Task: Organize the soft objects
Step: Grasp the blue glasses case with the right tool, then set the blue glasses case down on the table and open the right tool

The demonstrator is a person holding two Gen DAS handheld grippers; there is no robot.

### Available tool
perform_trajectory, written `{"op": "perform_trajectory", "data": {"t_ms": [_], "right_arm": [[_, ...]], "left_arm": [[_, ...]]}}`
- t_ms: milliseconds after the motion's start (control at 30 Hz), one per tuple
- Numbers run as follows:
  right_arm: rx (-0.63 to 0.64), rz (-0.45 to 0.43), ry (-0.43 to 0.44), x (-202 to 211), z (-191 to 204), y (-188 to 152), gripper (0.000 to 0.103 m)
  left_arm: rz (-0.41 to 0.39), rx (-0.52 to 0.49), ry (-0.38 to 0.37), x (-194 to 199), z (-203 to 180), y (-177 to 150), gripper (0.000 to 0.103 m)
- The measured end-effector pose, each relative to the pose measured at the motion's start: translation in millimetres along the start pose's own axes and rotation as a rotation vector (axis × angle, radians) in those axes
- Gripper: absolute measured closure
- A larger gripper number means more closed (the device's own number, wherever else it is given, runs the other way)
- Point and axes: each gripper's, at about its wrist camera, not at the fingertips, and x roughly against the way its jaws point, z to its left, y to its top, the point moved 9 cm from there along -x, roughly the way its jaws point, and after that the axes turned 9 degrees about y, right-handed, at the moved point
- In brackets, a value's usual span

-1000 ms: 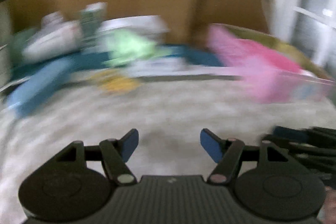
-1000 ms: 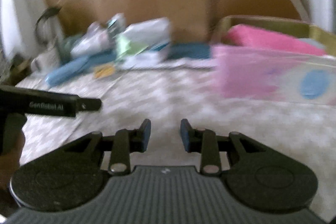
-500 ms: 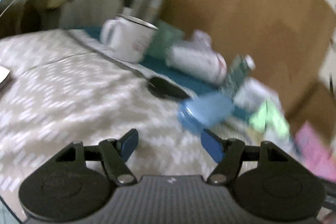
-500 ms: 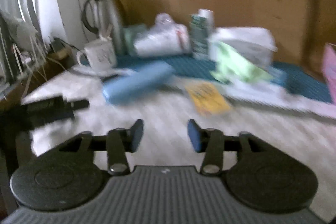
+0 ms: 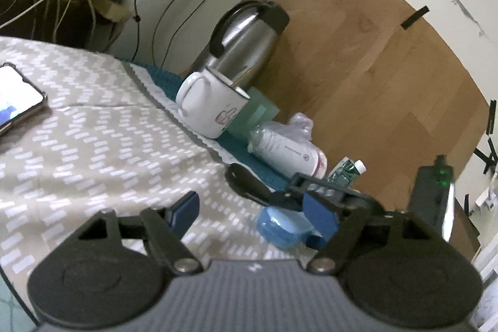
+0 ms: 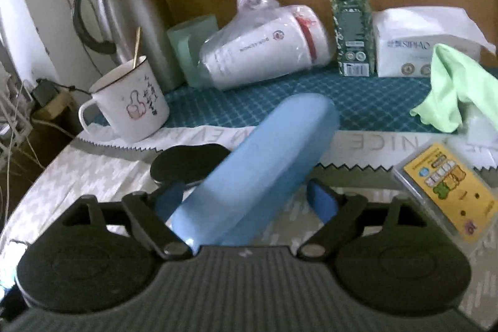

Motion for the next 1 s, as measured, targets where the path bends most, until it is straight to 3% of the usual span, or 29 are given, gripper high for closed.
{"op": "perform_trajectory", "data": {"t_ms": [33,67,133,167,433,533,667,800,900,933,1000], "right_arm": [[0.017,0.006,0.007,1.3,0.3,-0.6,0.027],[0.028,0.025,0.025,2.9,0.2,-2.6,0.048],[0.032,0.059,0.029,11.5,-7.4,-8.5,0.063],[0.045,0.07,0.043,17.0,-11.0,-12.1,0.065],[0.12,0.109,0.106,86.6,-48.6,-45.1,0.065],[0.211,0.109,0.134,121.0,-57.1,-65.7,0.065],[0.303,0.094,0.13,169.7,-72.5,-97.3,0.065],[0.273,0.083,0.166,213.7,-93.8,-119.7,0.065],[0.26,0.041,0.075,245.2,-121.8,-128.1,0.057],[0.254,0.014,0.018,256.4,-134.7,-128.8,0.05],[0.225,-0.044,-0.106,278.6,-162.5,-127.6,0.048]], "left_arm": [[-0.004,0.0,-0.001,1.0,-0.1,0.4,0.024],[-0.005,0.002,0.0,1.4,0.4,-0.1,0.024],[0.006,0.007,0.0,-1.7,1.2,-0.2,0.024],[0.013,0.008,0.001,-3.6,1.7,-0.6,0.024],[0.077,-0.033,0.004,-14.8,-3.2,-7.2,0.023],[0.115,-0.068,0.011,-19.8,-8.0,-12.8,0.021],[0.211,-0.204,0.0,-29.3,-29.1,-31.4,0.021],[0.273,-0.373,-0.073,-24.3,-63.8,-56.8,0.02],[0.339,-0.404,-0.195,-11.0,-97.6,-82.6,0.009],[0.353,-0.415,-0.234,-6.2,-110.2,-91.6,0.009],[0.37,-0.468,-0.294,3.1,-137.8,-110.5,0.009]]}}
